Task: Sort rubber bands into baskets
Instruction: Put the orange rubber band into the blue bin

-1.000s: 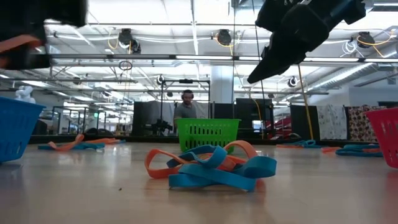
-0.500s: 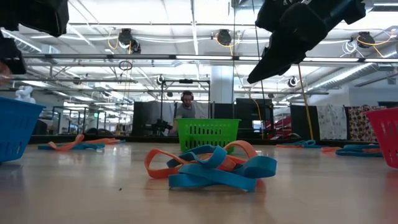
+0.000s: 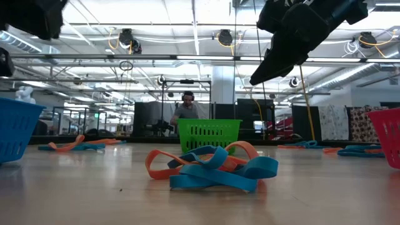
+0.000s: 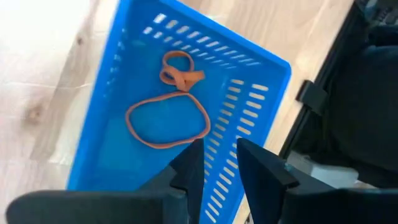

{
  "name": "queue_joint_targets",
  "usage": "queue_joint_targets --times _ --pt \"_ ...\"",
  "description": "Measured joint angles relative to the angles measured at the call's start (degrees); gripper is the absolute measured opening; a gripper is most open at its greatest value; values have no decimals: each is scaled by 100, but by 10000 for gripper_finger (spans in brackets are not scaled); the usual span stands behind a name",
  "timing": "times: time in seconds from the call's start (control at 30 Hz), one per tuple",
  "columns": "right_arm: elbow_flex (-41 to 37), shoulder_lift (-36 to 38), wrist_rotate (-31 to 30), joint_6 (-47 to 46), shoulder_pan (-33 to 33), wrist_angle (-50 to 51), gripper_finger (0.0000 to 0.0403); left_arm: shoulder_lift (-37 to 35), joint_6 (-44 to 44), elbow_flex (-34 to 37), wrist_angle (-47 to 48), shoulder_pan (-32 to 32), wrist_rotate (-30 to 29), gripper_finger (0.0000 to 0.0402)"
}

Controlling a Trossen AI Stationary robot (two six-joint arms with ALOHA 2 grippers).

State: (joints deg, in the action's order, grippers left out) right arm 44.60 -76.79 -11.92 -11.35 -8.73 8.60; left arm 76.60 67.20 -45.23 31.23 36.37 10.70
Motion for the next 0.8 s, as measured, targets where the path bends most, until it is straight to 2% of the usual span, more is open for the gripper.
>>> queue_joint_targets --times 0.27,0.4,0.57,0.67,0.8 --pt "0 0 -2 2 0 -64 130 -37 -282 -2 464 -694 278 102" --pt "0 0 -2 2 0 -64 130 -116 -1106 -4 822 -1224 497 102" --pt "-2 -37 -4 51 0 -46 130 -232 -2272 -9 1415 -1990 486 102" --pt "-4 -94 -4 89 0 -44 130 -244 -3063 -9 1824 -2464 3 102" --pt "-7 -119 -4 151 0 -57 130 -244 -4181 -9 2312 -3079 -1337 102"
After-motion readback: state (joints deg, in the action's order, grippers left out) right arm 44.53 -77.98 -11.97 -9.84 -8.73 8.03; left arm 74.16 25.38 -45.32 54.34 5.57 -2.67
